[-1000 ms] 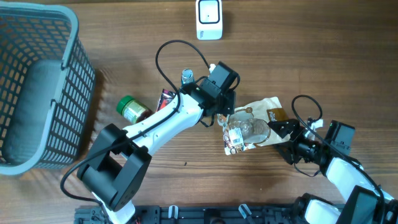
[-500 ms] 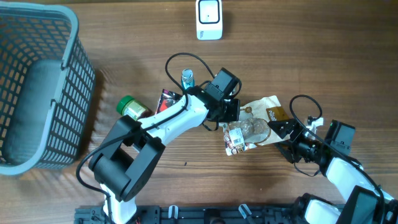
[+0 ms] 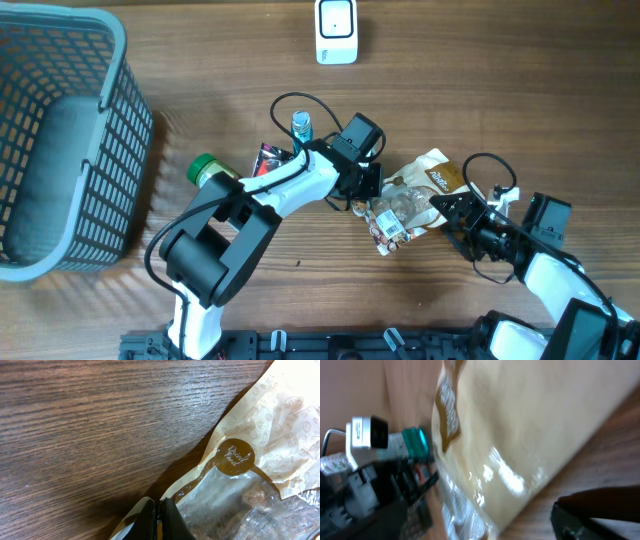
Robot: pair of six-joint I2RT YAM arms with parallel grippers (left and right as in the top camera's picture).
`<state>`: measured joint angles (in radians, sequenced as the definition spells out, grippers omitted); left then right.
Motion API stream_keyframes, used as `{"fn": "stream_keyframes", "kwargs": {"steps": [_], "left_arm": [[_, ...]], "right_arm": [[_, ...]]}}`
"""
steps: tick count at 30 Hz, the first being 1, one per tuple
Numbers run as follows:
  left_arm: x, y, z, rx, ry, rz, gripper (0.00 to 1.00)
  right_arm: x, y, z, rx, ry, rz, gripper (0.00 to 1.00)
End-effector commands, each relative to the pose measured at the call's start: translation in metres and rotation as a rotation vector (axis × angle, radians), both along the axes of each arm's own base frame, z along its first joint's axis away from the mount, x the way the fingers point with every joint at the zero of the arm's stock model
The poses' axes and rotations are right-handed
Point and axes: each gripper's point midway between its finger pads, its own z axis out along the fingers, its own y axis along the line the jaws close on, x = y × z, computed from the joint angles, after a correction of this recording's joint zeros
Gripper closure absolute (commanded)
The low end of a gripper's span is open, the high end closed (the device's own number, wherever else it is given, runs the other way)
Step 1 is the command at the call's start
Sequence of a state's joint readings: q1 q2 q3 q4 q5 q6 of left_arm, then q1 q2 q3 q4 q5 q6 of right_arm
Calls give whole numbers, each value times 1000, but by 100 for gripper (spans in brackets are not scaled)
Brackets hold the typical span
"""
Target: Scan the item barcode
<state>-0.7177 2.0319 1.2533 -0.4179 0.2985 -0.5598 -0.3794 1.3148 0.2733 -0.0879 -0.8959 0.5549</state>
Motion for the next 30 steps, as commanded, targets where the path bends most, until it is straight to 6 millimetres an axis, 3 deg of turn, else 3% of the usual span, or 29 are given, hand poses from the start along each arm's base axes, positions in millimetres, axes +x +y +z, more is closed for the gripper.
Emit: {"fn": "stream_keyframes", "kwargs": {"steps": [1,4,9,12,17,25,30], "left_arm": [[-6,16,-35,83,51,23,96],[-6,16,-35,83,51,23,96],[-6,16,-35,83,51,23,96],[-6,16,-35,84,52,23,96],[-7,15,-35,78,56,20,96],[-7,15,-35,78,57,21,96],[-7,15,-35,78,57,21,96]], "right_arm": [[-6,-26,-36,-152,117,-128,9],[-2,-16,-33,-134,112,-115,9],[5,29,-28,-116,109,-29,9],[7,25,-32,-161,120,-62,11],[22,23,-23,-172,43,-76,33],[32,20,-29,-163,35,-109,36],[31,30,-42,-103,66,-77,50]]}}
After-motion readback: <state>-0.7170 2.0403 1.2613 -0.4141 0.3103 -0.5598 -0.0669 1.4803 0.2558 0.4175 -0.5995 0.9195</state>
